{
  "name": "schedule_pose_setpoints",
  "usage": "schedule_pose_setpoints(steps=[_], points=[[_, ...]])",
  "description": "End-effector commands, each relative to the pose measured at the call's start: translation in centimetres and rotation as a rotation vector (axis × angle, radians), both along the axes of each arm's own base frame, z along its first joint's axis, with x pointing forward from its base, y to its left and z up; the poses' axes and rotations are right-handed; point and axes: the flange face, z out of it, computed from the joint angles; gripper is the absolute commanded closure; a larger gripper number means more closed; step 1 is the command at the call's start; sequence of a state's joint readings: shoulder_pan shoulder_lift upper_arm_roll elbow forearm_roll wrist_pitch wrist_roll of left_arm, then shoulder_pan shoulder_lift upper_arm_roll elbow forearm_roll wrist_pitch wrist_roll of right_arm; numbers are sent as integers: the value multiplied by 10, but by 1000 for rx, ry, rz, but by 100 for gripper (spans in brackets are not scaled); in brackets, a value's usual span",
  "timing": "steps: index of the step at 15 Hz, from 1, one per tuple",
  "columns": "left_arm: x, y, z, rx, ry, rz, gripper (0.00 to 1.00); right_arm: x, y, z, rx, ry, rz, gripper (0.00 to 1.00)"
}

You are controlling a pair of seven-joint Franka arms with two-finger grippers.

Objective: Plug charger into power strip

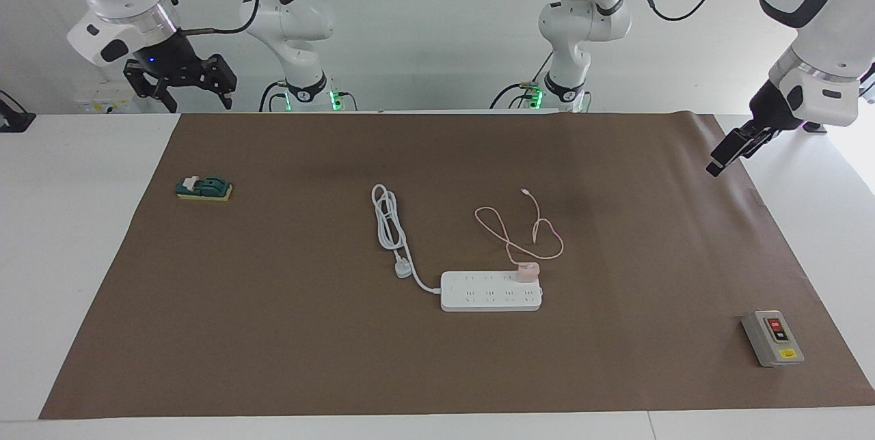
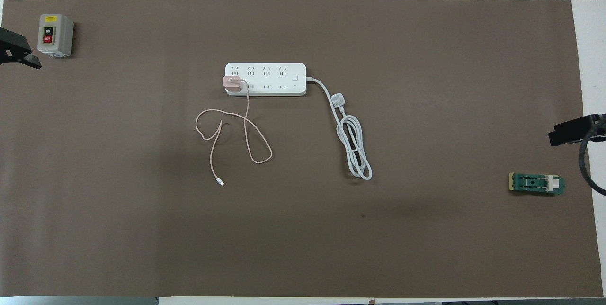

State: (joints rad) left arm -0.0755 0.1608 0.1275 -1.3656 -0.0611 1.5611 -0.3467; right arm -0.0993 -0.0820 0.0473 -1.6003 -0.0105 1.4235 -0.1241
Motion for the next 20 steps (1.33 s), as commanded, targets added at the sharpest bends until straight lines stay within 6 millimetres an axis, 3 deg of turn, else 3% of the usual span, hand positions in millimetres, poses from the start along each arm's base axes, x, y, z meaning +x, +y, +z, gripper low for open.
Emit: schedule_pose_setpoints(steps=[1,5,7,9,14,17,20], points=[[-25,-1,6,15,28,-70,0,-1,-3,2,14,-4,-24,0],[-47,-21,3,4,56,-163,0,-1,-3,2,14,-4,-22,0],[-48,-35,2,3,61,-184,0,-1,-4,2,15,-4,-22,0],[-57,-37,0,-6,92,-192,0,-1,-5,2,15,-4,-24,0],[-56,-45,0,5,86,-222,0,-1,-10,2,15,-4,-33,0],[-62,-44,8,10,73,-381,0,-1,-10,2,14,-4,-36,0],[-60,-43,6,13,70,-387,0,-1,-10,2,14,-4,-36,0]])
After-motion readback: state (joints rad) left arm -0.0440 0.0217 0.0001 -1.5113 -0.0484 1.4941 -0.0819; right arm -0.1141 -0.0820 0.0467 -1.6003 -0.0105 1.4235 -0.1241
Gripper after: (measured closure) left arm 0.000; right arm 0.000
